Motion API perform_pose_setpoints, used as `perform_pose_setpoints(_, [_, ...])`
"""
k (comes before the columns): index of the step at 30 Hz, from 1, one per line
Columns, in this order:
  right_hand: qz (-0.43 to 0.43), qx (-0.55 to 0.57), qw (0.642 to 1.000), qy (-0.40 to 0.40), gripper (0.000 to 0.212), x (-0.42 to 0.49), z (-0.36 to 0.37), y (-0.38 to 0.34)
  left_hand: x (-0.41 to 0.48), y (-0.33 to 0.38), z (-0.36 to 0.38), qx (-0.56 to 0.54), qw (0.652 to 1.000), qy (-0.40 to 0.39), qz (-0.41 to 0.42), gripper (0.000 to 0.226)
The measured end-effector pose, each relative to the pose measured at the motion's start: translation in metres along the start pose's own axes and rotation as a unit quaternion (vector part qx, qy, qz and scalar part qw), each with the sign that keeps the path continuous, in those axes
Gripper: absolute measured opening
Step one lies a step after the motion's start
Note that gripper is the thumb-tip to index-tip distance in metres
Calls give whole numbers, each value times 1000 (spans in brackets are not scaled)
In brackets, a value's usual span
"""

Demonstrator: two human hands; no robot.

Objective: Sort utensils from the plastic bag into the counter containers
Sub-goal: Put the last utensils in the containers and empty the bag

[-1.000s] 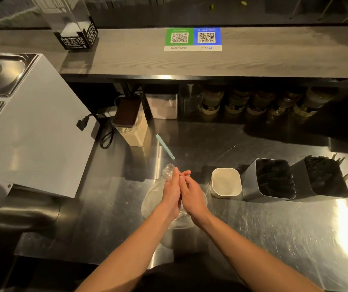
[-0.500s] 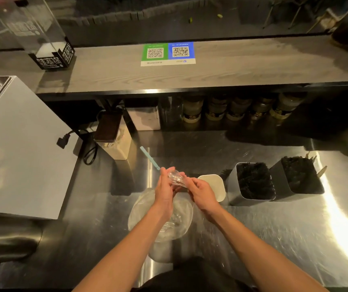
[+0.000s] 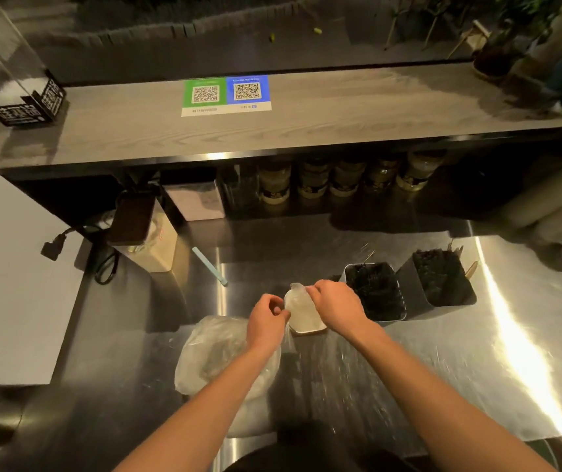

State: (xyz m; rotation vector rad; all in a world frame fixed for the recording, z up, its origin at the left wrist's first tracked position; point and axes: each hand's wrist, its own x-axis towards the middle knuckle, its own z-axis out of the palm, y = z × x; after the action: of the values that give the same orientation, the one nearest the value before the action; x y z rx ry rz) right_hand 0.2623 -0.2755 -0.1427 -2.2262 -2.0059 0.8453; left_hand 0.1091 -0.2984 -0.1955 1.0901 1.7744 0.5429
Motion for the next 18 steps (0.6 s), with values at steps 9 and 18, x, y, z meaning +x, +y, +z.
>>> perform_pose_setpoints(9, [-100,-249,955,-126,37,6,13,-3,-3,-14,12,27,998,-40,-26,22])
perform_pose_setpoints(18, [-104,-234,964,-75,30,11,13,0,-5,-11,7,55,998,-31,-14,15])
